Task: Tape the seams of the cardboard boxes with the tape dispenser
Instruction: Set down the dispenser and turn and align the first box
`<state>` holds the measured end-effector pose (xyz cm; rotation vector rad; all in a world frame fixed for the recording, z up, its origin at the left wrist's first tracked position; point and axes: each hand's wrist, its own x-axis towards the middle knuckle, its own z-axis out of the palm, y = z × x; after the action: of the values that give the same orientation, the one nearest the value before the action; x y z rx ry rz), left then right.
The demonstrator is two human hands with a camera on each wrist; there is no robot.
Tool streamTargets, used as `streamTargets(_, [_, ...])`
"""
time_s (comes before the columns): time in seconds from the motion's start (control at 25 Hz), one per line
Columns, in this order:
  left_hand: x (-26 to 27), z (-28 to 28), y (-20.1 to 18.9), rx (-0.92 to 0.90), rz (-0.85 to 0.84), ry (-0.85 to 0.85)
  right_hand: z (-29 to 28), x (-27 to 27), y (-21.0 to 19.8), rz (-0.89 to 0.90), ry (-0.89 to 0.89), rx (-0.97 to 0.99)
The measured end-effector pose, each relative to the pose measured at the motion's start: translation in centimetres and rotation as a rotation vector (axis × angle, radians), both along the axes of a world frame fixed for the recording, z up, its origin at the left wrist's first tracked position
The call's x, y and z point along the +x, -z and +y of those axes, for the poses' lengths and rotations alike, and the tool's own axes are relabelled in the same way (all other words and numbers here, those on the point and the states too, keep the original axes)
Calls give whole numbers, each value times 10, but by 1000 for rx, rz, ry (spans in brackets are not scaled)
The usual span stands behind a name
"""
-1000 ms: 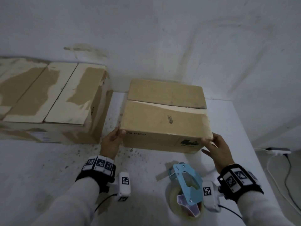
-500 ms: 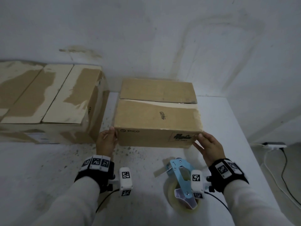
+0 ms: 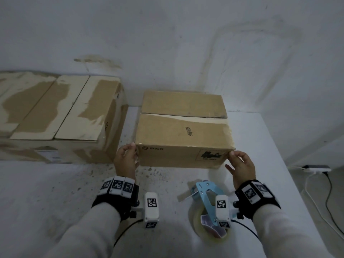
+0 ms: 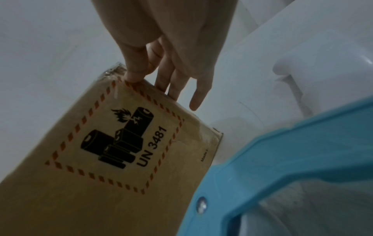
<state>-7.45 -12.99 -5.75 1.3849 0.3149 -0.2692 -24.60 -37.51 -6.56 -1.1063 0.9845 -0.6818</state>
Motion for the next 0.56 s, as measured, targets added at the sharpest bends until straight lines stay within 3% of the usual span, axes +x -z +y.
streamTargets(0.28, [-2, -19, -10, 258, -51, -112, 2, 6, -6, 128, 46, -92])
streamTargets(0.4, [-4, -24, -18, 375, -139, -78, 3, 8, -12, 238, 119, -285])
streamTargets(0.56, [-9, -29, -20, 394, -152, -41, -1, 8, -8, 323, 72, -355])
